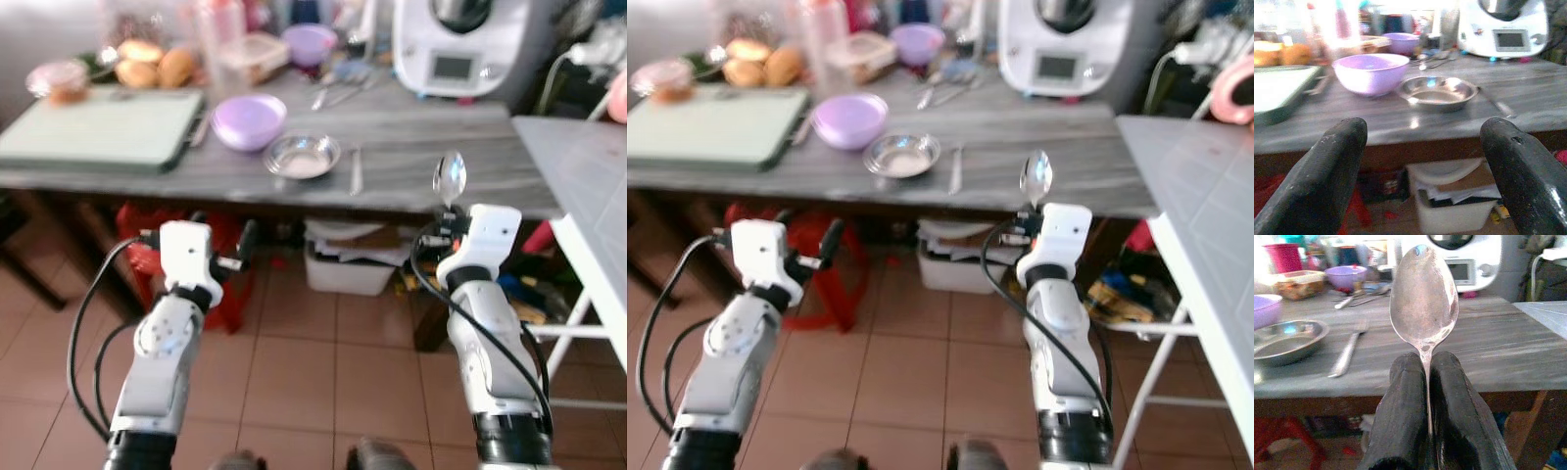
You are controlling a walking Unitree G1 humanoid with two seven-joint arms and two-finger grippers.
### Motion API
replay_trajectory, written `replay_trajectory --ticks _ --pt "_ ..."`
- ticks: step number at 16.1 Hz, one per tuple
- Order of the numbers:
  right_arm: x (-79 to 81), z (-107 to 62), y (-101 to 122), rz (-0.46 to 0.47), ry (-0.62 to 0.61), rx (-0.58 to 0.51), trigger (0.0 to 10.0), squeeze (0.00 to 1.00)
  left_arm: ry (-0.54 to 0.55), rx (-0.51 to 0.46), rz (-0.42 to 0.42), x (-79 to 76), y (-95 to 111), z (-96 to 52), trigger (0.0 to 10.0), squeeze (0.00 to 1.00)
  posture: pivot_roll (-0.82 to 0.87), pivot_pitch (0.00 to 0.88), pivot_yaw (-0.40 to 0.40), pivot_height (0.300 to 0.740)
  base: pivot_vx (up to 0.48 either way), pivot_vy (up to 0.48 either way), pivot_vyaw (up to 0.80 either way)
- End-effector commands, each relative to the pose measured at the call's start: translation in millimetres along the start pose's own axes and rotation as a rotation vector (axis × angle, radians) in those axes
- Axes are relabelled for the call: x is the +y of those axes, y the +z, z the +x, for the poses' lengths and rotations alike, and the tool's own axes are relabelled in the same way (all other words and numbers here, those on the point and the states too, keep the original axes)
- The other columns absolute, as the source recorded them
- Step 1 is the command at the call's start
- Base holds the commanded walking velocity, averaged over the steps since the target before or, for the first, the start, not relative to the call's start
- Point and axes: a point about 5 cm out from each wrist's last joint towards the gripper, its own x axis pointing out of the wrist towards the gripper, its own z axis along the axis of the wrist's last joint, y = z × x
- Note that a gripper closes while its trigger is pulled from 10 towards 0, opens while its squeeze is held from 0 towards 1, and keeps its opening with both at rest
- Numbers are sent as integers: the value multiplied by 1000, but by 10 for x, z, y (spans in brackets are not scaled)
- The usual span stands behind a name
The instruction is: Setting the table
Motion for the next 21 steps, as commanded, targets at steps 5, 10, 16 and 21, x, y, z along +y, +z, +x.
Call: replay_trajectory --ticks 5,10,16,21 --pt "-66 -2 23 -6 -27 -11 10000 0 -19 -7 3 -46 21 7 10000 0 -11 0 -2 719 480 0 0" --pt "-77 -5 25 -11 -35 -17 10000 0 -18 -13 -2 -52 30 9 10000 0 -12 0 -2 719 480 0 0" --pt "-77 -12 12 3 -43 -13 10000 0 14 -49 -15 -39 91 16 10000 0 -13 0 -3 719 219 0 0" --pt "-119 -35 -173 136 -103 105 10000 0 58 -9 3 64 50 -46 10000 0 -9 0 3 719 0 0 0"
